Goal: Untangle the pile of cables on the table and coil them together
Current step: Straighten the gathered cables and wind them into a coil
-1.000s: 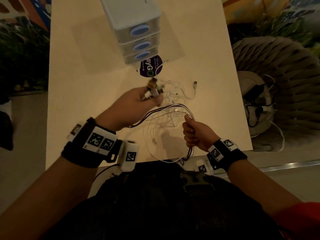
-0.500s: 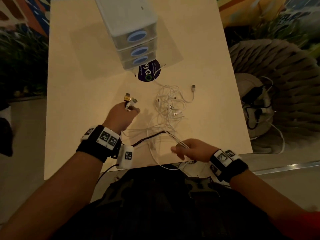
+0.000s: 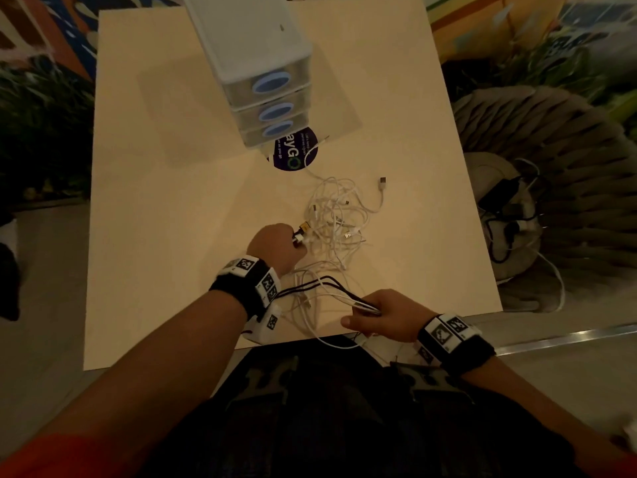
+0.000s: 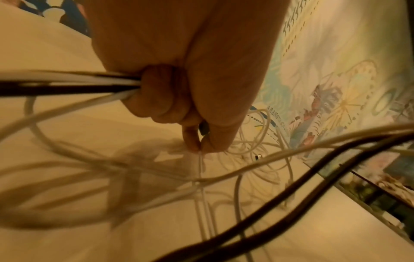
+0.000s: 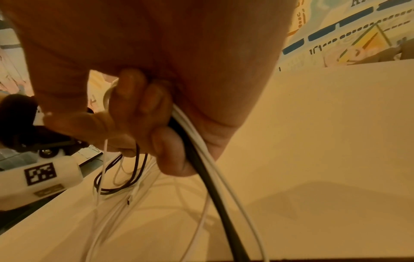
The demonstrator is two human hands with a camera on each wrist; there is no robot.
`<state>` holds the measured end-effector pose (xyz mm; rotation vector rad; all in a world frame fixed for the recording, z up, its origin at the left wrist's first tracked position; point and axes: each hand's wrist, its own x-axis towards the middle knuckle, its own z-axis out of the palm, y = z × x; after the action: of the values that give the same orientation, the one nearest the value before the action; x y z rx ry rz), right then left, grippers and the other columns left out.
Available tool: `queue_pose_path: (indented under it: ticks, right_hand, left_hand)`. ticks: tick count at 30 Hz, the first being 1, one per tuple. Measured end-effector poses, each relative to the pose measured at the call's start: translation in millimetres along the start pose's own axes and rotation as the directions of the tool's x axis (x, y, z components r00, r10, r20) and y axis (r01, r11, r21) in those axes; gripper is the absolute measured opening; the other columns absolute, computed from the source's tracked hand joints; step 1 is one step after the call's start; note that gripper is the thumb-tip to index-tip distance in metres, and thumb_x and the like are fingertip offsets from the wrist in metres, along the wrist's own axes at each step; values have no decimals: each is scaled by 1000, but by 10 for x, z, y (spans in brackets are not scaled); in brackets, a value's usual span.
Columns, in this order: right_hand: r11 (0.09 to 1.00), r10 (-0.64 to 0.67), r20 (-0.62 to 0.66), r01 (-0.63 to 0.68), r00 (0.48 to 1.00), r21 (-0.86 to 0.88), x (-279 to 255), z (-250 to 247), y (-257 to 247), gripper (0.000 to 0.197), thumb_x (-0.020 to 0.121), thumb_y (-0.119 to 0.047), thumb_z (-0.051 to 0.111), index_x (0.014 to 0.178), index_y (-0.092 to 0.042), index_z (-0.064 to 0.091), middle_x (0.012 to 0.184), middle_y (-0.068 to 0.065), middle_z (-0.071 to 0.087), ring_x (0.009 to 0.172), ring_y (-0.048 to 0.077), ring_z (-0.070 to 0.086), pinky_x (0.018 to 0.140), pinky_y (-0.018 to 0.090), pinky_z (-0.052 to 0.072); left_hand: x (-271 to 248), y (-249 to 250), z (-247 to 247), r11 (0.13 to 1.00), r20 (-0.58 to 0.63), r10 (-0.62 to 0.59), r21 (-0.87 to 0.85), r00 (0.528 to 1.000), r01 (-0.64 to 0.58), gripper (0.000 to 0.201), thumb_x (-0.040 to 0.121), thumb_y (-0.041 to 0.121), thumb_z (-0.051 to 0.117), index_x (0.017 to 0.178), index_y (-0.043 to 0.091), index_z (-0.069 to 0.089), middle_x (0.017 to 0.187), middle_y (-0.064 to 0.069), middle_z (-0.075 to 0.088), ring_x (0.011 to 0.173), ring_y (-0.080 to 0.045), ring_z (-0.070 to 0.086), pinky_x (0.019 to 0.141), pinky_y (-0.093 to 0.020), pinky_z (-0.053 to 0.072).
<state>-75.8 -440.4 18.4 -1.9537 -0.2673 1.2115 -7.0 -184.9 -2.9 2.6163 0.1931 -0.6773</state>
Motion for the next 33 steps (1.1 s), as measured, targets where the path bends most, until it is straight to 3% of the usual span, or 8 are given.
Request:
queue_pose_path:
  ticks: [6,10,13,16,20,24,27,33]
  right_hand:
    - [998,-30,-88,34,996,43,-14,-76,72,60,83,-71,63,61,-16,65,60,10,56,59,18,55,67,35,48]
    - [989,-13,-147,34,989,147,-32,-129,78,63,78,-76,58,62,-16,64,62,9,54,59,17,52,66,34,45]
    - [978,2,-189,37,982,206,-14,-164,88,60,77,-79,57,62,-21,64,61,5,50,58,19,49,64,33,42]
    - [972,19,-218,33,976,234,18,-176,90,60,79,-78,54,61,-21,63,60,6,52,58,18,53,66,34,43]
    - [937,16,-269,80,963,341,40,-155,74,51,81,-68,58,62,-21,58,58,-2,48,53,14,48,67,39,44]
    - [877,29,-266,103,964,469,57,-160,90,48,91,-56,53,68,-13,53,53,-9,37,46,10,37,63,36,41]
    - [822,93,-233,58,968,567,90,-176,87,56,91,-60,43,67,-11,56,48,-4,31,43,11,31,53,26,35]
    - [659,109,-187,70,976,749,53,-207,13,48,87,-51,42,60,-13,53,47,-4,26,41,11,20,47,26,20]
  left_hand:
    - [-167,-84,-383,954,-112,-29,-301,993,-6,26,98,31,60,79,13,65,67,-6,58,76,-34,59,64,-36,37]
    - [-256,-207,-578,757,-143,-101,-653,985,-17,22,102,32,56,92,18,69,51,8,50,49,-11,43,56,-35,33]
    - [-287,-222,-660,687,-136,-93,-726,986,-35,22,104,37,54,93,24,69,48,7,43,45,-13,35,54,-33,30]
    - [-326,-119,-746,743,-186,-72,-666,980,-72,24,105,33,53,105,19,73,79,-19,66,67,-40,53,69,-52,45]
    - [-322,-99,-765,739,-245,-100,-668,964,-94,27,105,31,55,113,13,74,110,-30,67,103,-51,57,87,-58,50]
    - [-256,-233,-741,733,-249,-230,-680,941,-1,40,95,48,56,106,15,75,68,-5,63,72,-41,60,67,-42,42]
    - [-283,-293,-808,614,-246,-275,-789,929,-27,28,97,46,50,92,31,74,49,8,46,48,-21,40,57,-37,33]
    - [-682,21,-1662,381,-391,-122,-867,912,-321,25,110,31,43,97,22,62,52,7,24,42,-9,18,41,-19,18]
